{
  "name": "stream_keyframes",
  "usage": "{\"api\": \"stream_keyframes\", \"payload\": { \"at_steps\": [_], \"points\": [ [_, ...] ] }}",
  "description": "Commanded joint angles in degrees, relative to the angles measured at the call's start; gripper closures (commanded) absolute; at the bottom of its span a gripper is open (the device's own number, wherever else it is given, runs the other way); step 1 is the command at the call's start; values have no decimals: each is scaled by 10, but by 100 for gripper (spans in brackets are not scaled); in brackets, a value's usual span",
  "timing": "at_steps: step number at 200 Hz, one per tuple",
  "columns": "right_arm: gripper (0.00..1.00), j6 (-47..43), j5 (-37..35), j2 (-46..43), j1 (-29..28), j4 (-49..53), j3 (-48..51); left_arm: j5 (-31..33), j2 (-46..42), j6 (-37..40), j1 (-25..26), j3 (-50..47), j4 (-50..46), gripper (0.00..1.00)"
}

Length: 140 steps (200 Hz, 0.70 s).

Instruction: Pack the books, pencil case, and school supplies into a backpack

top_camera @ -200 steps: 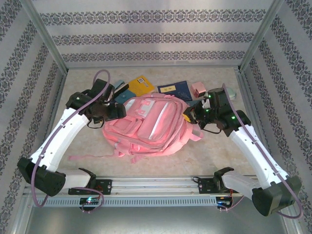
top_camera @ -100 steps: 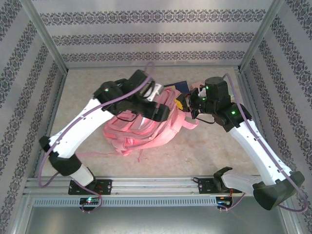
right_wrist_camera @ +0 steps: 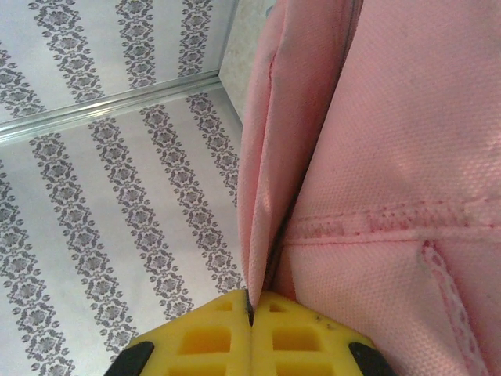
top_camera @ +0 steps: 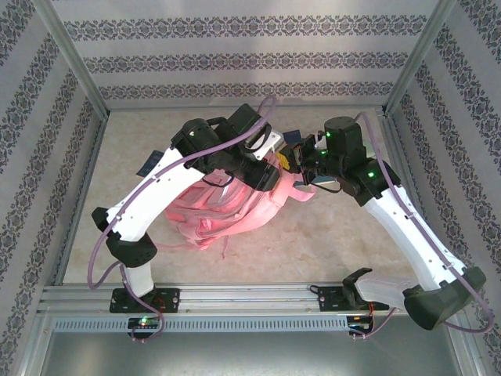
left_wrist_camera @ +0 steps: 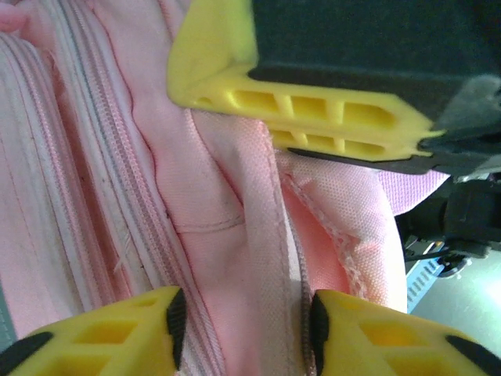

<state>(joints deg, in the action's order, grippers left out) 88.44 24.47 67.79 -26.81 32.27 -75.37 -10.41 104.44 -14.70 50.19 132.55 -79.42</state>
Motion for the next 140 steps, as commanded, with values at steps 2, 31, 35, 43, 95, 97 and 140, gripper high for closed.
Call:
{"api": "stream_keyframes", "payload": {
  "at_steps": [2, 31, 35, 43, 95, 97, 140],
  "points": [
    [100, -15, 17, 1, -5, -62, -26, 16, -3, 21, 5, -5, -36, 68],
    [85, -47, 32, 0, -1, -57, -13, 13, -8, 27, 5, -25, -31, 100],
    [77, -56, 37, 0, 1, -54, -13, 14, -11, 27, 5, -29, -29, 100],
    [61, -81, 50, 3, 10, -38, -17, 15, -19, 27, 5, -37, -23, 100],
    [34, -389, -2, -6, 82, 243, -147, 36, -101, 22, 8, -73, -25, 100],
    [34, -394, -9, -8, 86, 247, -147, 37, -105, 21, 8, -74, -27, 100],
    [33, -310, -12, 11, 149, 164, -25, 36, -137, 33, 30, -87, -88, 100]
  ]
}}
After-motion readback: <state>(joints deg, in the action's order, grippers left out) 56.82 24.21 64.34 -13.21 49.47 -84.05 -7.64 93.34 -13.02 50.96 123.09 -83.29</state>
